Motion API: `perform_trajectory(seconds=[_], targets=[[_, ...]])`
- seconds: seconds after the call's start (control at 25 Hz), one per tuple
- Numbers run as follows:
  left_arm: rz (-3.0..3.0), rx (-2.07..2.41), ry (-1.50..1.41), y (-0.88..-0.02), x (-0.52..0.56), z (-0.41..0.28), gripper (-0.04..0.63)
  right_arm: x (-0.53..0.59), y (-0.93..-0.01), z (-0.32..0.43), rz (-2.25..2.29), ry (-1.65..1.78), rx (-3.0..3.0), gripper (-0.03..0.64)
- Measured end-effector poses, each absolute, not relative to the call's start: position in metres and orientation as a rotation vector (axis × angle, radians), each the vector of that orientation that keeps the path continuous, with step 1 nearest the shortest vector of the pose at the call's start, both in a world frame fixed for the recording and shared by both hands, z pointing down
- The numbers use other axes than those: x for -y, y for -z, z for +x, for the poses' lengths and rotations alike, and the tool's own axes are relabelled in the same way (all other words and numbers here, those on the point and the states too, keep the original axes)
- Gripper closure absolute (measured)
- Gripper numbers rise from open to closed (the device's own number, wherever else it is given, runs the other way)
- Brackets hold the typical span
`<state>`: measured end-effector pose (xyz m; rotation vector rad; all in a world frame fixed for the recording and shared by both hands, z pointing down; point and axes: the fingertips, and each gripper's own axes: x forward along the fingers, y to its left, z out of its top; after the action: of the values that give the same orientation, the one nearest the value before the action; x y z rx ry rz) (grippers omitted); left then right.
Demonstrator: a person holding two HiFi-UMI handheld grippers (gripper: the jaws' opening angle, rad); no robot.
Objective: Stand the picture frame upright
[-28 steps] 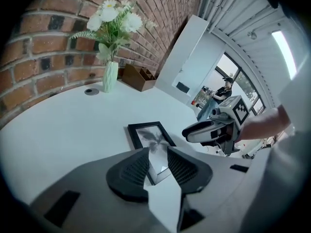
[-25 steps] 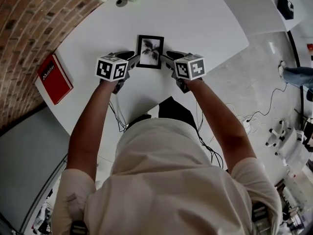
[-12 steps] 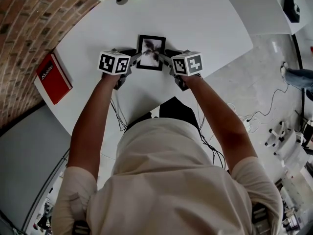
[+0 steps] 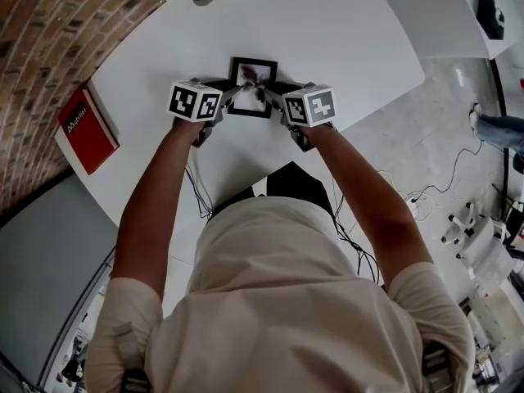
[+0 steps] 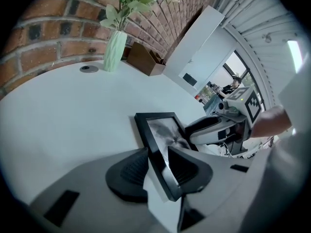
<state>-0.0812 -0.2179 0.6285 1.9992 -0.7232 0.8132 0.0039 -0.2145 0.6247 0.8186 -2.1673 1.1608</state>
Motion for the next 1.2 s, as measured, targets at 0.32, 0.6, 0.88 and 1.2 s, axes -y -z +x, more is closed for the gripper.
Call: perform_trajectory(seconds=[0.32, 0.6, 0.88, 1.2], targets=[[2.011, 0.765, -0.776, -0.623, 0.216, -0.079, 0.488, 0.214, -0.623, 0.006, 0.817, -1.064, 2.173, 0.489], [2.083, 0.789, -0.763, -0.601, 0.227, -0.068, 0.508, 0.219, -0.612, 0.02, 0.859, -1.009, 2.207, 0.494], [2.157, 0.787, -0.722, -0.577, 0.242, -0.048, 0.506, 0.239, -0.586, 0.044, 0.963, -0.949, 2.264, 0.529], [2.228, 0.818, -0.704, -0.556, 0.268, -0.032, 0.505, 0.257, -0.568, 0.06, 0.992, -0.828, 2.304, 0.534]])
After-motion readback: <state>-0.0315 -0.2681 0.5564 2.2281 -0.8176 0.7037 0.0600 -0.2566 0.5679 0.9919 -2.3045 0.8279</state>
